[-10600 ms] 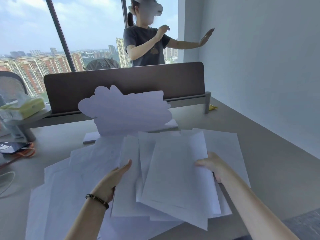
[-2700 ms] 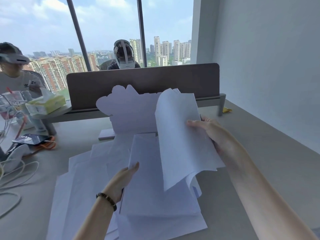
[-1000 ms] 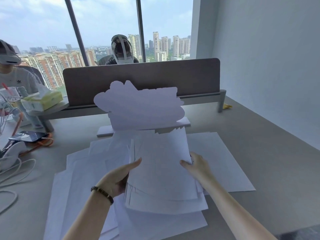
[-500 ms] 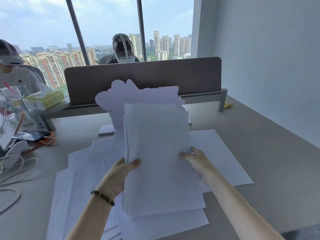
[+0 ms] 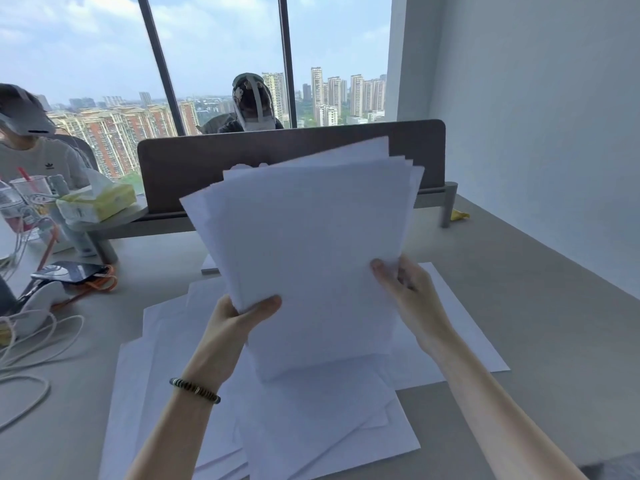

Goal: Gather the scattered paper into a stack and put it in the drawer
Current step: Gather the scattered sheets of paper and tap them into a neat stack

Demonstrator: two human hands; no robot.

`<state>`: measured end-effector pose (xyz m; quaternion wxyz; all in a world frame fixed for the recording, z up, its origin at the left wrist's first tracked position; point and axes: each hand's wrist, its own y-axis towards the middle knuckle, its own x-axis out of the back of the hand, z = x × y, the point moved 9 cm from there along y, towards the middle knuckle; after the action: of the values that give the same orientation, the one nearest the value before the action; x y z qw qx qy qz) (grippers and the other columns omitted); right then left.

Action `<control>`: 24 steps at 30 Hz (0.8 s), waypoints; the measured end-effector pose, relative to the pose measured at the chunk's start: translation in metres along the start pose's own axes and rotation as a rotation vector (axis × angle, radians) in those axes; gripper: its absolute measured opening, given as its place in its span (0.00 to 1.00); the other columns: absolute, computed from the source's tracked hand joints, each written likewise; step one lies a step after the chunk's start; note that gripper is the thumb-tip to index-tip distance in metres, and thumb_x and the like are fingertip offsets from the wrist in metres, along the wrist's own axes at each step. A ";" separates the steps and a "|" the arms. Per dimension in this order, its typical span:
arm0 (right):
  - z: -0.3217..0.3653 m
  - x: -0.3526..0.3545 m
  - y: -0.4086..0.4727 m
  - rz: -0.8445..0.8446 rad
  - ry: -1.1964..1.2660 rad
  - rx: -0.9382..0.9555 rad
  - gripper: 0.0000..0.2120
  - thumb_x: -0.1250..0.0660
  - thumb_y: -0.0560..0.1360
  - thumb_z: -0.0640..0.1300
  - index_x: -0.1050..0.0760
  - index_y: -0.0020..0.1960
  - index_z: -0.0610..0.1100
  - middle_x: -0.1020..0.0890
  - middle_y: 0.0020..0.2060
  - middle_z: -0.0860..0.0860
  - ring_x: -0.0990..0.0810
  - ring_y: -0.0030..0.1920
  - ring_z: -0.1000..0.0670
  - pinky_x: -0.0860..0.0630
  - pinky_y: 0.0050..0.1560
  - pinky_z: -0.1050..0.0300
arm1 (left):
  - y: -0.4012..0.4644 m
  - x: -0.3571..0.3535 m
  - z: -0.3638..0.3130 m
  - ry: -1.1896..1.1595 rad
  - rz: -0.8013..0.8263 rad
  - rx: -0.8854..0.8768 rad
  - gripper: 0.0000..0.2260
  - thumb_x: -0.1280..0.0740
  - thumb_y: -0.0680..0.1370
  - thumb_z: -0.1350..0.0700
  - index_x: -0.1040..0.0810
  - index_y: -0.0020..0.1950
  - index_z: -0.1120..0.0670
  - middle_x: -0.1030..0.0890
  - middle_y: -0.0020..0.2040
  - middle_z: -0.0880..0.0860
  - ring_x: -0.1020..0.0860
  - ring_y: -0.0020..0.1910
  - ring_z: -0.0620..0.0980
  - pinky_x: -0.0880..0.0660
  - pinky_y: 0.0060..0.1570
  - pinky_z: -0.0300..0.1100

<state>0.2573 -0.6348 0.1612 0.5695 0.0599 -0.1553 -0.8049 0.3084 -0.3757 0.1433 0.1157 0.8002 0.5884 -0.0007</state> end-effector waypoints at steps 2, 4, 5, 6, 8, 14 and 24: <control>0.007 0.001 -0.001 -0.022 0.042 0.033 0.10 0.36 0.82 0.50 0.22 0.61 0.52 0.15 0.54 0.54 0.17 0.57 0.51 0.21 0.61 0.46 | -0.001 -0.001 0.000 -0.033 -0.008 -0.006 0.09 0.29 0.73 0.60 0.13 0.51 0.53 0.14 0.55 0.58 0.17 0.56 0.59 0.19 0.54 0.50; 0.012 -0.001 0.000 -0.025 0.089 0.049 0.10 0.36 0.82 0.50 0.22 0.61 0.49 0.15 0.54 0.52 0.17 0.57 0.49 0.21 0.61 0.44 | -0.001 -0.001 0.000 -0.062 -0.030 -0.012 0.09 0.29 0.73 0.59 0.14 0.52 0.54 0.14 0.55 0.58 0.16 0.55 0.58 0.19 0.53 0.49; 0.013 -0.002 0.000 -0.031 0.106 0.051 0.12 0.36 0.81 0.52 0.23 0.60 0.47 0.15 0.54 0.49 0.17 0.58 0.46 0.22 0.61 0.39 | 0.000 -0.001 -0.001 -0.065 -0.047 -0.020 0.09 0.28 0.73 0.58 0.14 0.52 0.54 0.14 0.55 0.57 0.16 0.55 0.57 0.19 0.54 0.50; 0.012 -0.004 0.001 -0.027 0.118 0.055 0.14 0.36 0.81 0.53 0.23 0.61 0.47 0.16 0.56 0.48 0.18 0.59 0.44 0.24 0.62 0.36 | 0.001 0.000 -0.003 -0.058 -0.062 -0.033 0.09 0.25 0.73 0.57 0.15 0.53 0.54 0.14 0.55 0.57 0.17 0.56 0.57 0.21 0.56 0.52; 0.007 -0.012 -0.002 0.011 0.151 0.043 0.17 0.37 0.81 0.52 0.26 0.67 0.50 0.18 0.62 0.51 0.20 0.64 0.49 0.26 0.66 0.39 | 0.002 0.001 -0.002 -0.034 -0.070 -0.056 0.14 0.23 0.70 0.52 0.15 0.54 0.54 0.14 0.56 0.57 0.17 0.57 0.58 0.23 0.59 0.55; -0.011 -0.026 -0.010 0.073 0.155 -0.007 0.18 0.39 0.83 0.47 0.30 0.73 0.53 0.20 0.65 0.57 0.23 0.68 0.55 0.29 0.70 0.44 | -0.003 -0.002 0.017 0.090 -0.137 -0.040 0.08 0.20 0.69 0.51 0.12 0.47 0.49 0.12 0.49 0.51 0.15 0.52 0.51 0.21 0.55 0.49; -0.045 -0.028 -0.021 0.077 -0.004 -0.069 0.15 0.40 0.84 0.43 0.29 0.64 0.61 0.18 0.56 0.66 0.21 0.61 0.62 0.25 0.57 0.62 | -0.002 0.001 0.038 0.140 -0.188 0.039 0.07 0.26 0.75 0.56 0.13 0.43 0.44 0.13 0.45 0.43 0.17 0.46 0.42 0.23 0.51 0.43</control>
<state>0.2604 -0.6100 0.1098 0.6013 0.0327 -0.1309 -0.7875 0.3115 -0.3813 0.1060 0.0580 0.7417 0.6674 0.0328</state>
